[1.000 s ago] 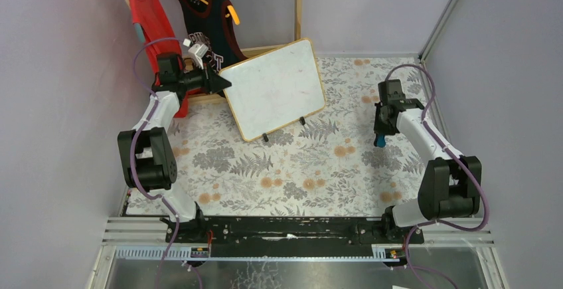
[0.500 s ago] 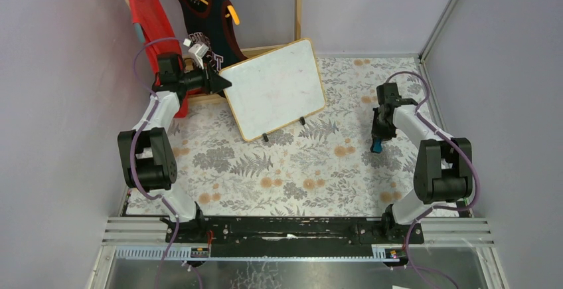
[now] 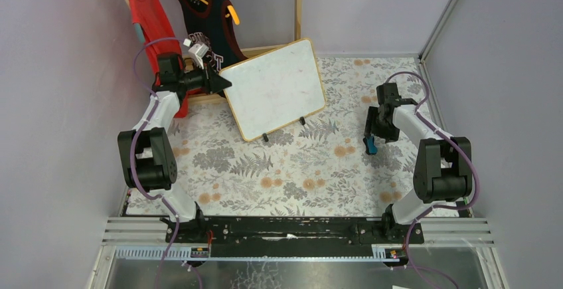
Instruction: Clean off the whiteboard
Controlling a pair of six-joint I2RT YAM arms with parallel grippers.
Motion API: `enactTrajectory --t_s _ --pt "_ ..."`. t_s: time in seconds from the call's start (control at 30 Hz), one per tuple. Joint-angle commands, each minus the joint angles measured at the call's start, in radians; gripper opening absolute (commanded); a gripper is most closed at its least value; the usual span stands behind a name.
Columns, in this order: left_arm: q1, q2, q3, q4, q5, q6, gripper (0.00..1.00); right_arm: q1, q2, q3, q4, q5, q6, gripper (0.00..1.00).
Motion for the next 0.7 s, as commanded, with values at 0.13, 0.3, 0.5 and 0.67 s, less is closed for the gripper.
enactTrajectory --t_s 0.13,0.3,0.5,0.67 --pt "-0.016 0.033 -0.044 -0.12 -0.165 0.127 0.08 -0.004 -0.087 -0.006 0.008 0.001 0.008 0.69" --pt "-0.016 0.014 -0.009 -0.165 -0.138 0.131 0.26 -0.004 -0.083 -0.019 0.021 -0.013 0.009 0.68" --pt "-0.016 0.024 0.049 -0.24 -0.068 0.121 0.4 -0.004 -0.085 -0.031 0.033 -0.03 0.009 0.68" --pt "-0.015 0.016 0.06 -0.25 -0.035 0.099 0.48 -0.004 -0.093 -0.032 0.034 -0.03 0.008 0.67"
